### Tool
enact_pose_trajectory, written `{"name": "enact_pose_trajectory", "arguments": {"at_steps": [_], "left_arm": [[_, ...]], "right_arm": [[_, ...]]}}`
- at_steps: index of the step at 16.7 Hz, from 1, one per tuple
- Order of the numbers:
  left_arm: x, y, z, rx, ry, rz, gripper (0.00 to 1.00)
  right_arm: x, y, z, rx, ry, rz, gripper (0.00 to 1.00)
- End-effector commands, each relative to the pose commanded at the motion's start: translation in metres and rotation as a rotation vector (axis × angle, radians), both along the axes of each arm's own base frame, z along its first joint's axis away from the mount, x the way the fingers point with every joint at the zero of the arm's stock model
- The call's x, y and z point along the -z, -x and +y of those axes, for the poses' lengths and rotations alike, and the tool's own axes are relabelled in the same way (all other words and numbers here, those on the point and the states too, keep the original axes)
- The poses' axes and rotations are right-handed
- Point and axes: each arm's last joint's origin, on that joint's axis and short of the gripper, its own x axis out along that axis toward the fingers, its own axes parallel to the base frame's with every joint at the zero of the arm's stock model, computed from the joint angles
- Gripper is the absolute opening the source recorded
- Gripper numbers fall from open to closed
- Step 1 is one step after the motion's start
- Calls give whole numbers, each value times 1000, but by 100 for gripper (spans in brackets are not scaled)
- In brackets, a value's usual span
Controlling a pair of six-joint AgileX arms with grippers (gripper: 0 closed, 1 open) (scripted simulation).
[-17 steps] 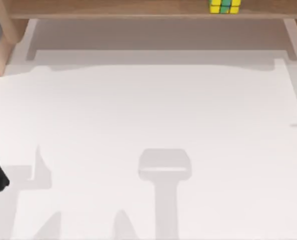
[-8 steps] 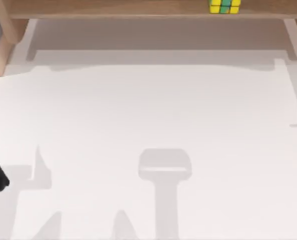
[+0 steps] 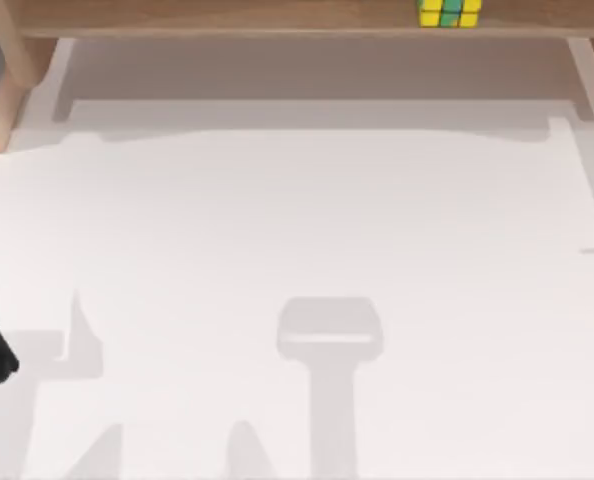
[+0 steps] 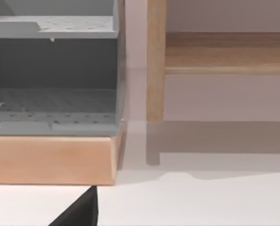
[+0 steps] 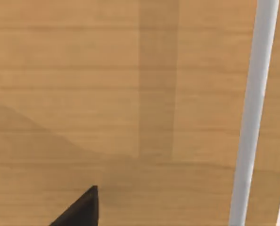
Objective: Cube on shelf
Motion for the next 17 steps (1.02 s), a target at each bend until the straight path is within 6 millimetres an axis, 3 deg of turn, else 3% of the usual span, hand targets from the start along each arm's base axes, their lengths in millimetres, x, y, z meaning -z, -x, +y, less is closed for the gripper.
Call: {"name": "enact_pose_trajectory", "arguments": {"at_steps": [12,17], "left_arm": [[0,0,0,0,0,0,100],[0,0,0,0,0,0,100]], "right_arm": [[0,0,0,0,0,0,2],[0,0,0,0,0,0,0]]}}
